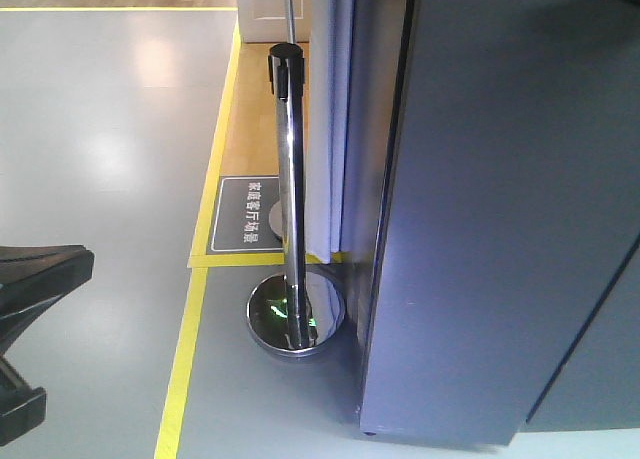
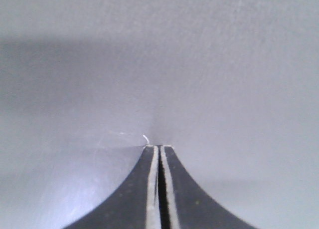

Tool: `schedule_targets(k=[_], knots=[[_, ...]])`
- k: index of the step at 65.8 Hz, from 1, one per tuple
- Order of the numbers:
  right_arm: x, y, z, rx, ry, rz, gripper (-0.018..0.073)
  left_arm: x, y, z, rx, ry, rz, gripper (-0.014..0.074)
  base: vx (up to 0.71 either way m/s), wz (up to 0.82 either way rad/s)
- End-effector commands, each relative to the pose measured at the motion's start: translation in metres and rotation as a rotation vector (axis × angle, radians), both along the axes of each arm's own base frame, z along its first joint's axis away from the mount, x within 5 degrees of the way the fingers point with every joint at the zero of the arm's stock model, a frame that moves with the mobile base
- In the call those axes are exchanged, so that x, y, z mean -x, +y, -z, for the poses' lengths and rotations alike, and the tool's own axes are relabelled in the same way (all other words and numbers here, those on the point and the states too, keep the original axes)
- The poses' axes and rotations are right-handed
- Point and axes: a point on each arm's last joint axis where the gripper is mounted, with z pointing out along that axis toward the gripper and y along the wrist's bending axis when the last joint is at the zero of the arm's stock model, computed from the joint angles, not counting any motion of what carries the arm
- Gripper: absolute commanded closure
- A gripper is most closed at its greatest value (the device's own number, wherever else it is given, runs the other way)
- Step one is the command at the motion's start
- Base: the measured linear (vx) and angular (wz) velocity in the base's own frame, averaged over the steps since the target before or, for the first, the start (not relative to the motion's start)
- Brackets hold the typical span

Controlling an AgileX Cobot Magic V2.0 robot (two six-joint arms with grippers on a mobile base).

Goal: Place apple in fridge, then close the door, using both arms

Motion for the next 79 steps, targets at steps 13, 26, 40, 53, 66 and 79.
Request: schedule_targets(k=[13,26,40,53,66,79], knots=[[-0.014,-0.003,-0.026,0.07,-0.196,-0.02,0.0561,-0.001,0.0,-0.016,0.074,-0.077,-0.011,0.0602,0.0,0.0],[0.005,-0.001,-0.039,0.037,-0.145,-0.003,0.0561,-0.001,0.0,-0.016,0.074,-0.076,-0.011,0.0602,0.0,0.0],[0.038,0.003,-0.063,0.005,-0.101,0.007,0.0561,-0.001,0.0,-0.016,0.074,-0.076,-0.011,0.0602,0.0,0.0],[0.068,0.01,-0.081,0.007,-0.081,-0.036,0.0561,-0.001,0.0,-0.016,0.074,-0.076,-0.011,0.0602,0.0,0.0],[0.111,0.025,-0.065,-0.007,-0.15,-0.083,0.0561,-0.001,0.0,-0.016,0.074,-0.076,-0.011,0.0602,0.0,0.0],[0.164,0.047,-0.038,-0.028,-0.196,-0.141,0.0561,-0.001,0.0,-0.016,0.074,-0.076,-0.011,0.0602,0.0,0.0]])
